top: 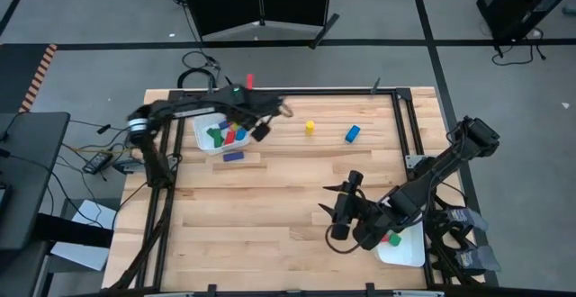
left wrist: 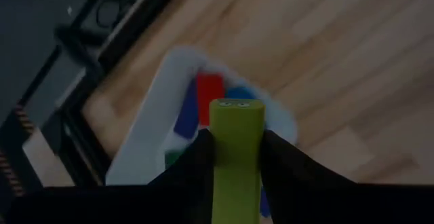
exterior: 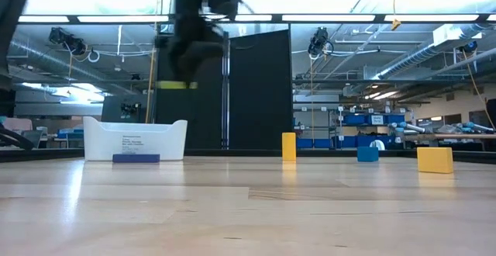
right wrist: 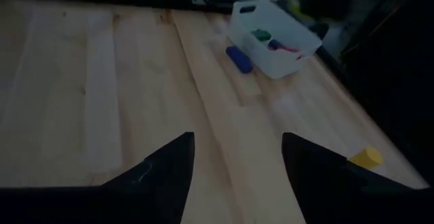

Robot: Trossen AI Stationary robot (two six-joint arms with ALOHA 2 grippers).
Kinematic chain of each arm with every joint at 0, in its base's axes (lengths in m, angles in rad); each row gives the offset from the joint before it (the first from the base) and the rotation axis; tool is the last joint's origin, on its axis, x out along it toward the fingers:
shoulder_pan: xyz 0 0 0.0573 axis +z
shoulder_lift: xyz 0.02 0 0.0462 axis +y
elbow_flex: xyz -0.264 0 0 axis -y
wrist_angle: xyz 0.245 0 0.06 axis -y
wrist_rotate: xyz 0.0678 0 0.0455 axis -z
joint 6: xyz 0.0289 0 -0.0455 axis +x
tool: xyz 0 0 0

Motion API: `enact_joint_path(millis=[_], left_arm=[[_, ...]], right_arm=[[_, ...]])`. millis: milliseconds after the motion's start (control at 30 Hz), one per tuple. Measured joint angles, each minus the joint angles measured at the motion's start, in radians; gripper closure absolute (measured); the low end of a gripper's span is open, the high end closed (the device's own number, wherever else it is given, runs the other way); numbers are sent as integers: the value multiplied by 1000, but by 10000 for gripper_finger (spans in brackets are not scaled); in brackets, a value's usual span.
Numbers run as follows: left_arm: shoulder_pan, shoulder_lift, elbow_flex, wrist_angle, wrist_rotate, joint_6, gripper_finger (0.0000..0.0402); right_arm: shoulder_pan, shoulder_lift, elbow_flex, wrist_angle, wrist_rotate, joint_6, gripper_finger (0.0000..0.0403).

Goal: Sort blocks by size
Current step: Put the large green block into the top white bin, then put the large yellow block into the top white bin

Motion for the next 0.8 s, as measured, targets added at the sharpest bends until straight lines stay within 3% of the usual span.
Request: enact_joint_path(millis=[200, 400, 633, 800], left_arm=[[71, -239, -422, 269, 77, -16, 308], [138, -360, -638, 406, 17, 32, 307], [169, -394, -698, 579, 58, 130, 177], [167, -412, -681, 635, 117, 195, 102]], right_arm=[[-82, 0, 0, 9, -47, -31, 159], [-253, 18, 0, 11, -95, -86, 134], [-495, 90, -34, 87, -221, -147, 96], [-671, 98, -113, 255, -389, -150, 83]])
